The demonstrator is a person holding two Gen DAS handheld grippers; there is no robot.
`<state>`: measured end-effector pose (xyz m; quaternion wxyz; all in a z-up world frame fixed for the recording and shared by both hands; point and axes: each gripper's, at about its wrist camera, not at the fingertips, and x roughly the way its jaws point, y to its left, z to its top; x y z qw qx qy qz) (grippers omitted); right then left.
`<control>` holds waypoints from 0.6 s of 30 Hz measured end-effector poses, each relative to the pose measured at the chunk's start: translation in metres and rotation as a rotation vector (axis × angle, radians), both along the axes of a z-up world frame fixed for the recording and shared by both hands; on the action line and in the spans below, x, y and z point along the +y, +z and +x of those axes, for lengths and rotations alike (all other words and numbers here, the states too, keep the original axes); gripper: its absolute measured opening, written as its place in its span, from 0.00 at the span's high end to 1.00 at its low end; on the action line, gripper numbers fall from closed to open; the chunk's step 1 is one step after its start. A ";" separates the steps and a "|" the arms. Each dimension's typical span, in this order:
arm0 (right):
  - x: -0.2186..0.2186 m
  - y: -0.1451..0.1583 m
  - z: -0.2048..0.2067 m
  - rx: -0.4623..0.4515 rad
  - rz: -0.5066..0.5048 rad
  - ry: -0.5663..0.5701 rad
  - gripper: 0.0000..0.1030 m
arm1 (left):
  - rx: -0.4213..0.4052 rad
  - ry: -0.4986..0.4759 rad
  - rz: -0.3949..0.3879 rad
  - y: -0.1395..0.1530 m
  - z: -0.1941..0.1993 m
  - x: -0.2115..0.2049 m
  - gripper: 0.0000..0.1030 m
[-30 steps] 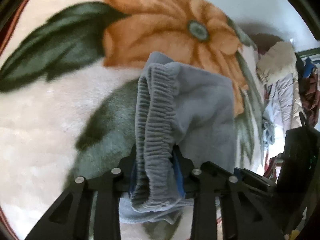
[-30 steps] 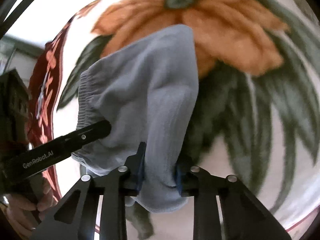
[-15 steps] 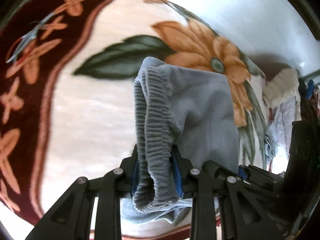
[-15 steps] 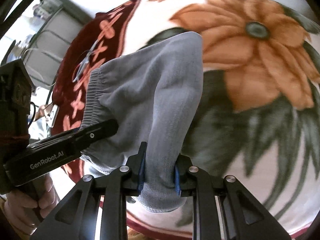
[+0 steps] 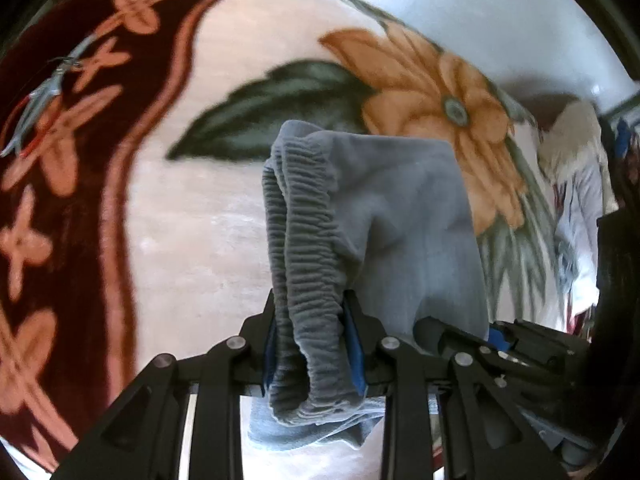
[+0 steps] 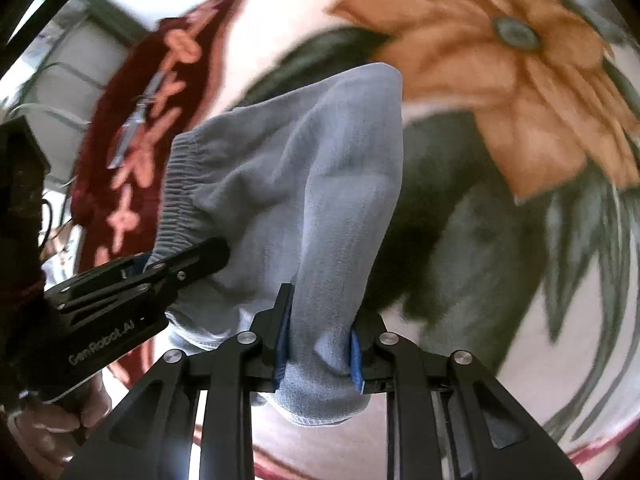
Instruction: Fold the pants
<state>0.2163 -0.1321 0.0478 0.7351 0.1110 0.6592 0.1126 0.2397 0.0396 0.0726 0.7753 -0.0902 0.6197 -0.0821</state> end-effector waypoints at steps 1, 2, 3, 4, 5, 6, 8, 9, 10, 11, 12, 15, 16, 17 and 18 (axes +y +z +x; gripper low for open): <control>0.000 -0.008 -0.001 0.024 -0.009 -0.022 0.73 | 0.012 -0.008 0.007 -0.007 0.001 -0.001 0.70; -0.001 -0.016 -0.002 0.039 -0.016 -0.046 0.69 | 0.032 -0.033 0.027 -0.018 0.002 -0.003 0.69; -0.003 -0.021 -0.004 0.038 -0.023 -0.071 0.68 | 0.033 -0.051 0.045 -0.023 0.001 -0.004 0.68; -0.004 -0.022 -0.004 0.037 -0.022 -0.085 0.64 | 0.028 -0.071 0.056 -0.026 0.000 -0.005 0.67; -0.007 -0.022 -0.005 0.038 -0.012 -0.100 0.63 | 0.018 -0.089 0.059 -0.027 -0.002 -0.004 0.64; -0.008 -0.022 -0.006 0.040 -0.003 -0.108 0.63 | 0.015 -0.092 0.059 -0.027 -0.002 -0.004 0.63; -0.013 -0.017 -0.008 0.050 0.014 -0.125 0.63 | 0.022 -0.090 0.051 -0.025 -0.002 -0.001 0.60; -0.015 -0.014 -0.009 0.052 0.014 -0.130 0.63 | 0.028 -0.085 0.045 -0.023 -0.002 0.001 0.60; -0.015 -0.010 -0.010 0.048 0.013 -0.129 0.63 | 0.029 -0.080 0.043 -0.020 -0.001 0.002 0.60; -0.017 -0.004 -0.013 0.038 0.008 -0.124 0.63 | 0.025 -0.076 0.043 -0.016 -0.003 0.004 0.60; -0.017 0.001 -0.015 0.030 0.002 -0.118 0.63 | 0.015 -0.075 0.048 -0.010 -0.005 0.005 0.60; -0.018 0.014 -0.024 0.008 -0.021 -0.094 0.63 | 0.003 -0.065 0.069 -0.001 -0.010 0.007 0.57; -0.017 0.015 -0.027 0.006 -0.029 -0.083 0.63 | 0.007 -0.061 0.070 -0.001 -0.012 0.008 0.55; -0.017 0.013 -0.029 0.008 -0.035 -0.072 0.63 | 0.018 -0.061 0.081 -0.004 -0.014 0.009 0.54; -0.017 0.010 -0.030 0.011 -0.041 -0.064 0.63 | 0.031 -0.065 0.104 -0.008 -0.015 0.009 0.54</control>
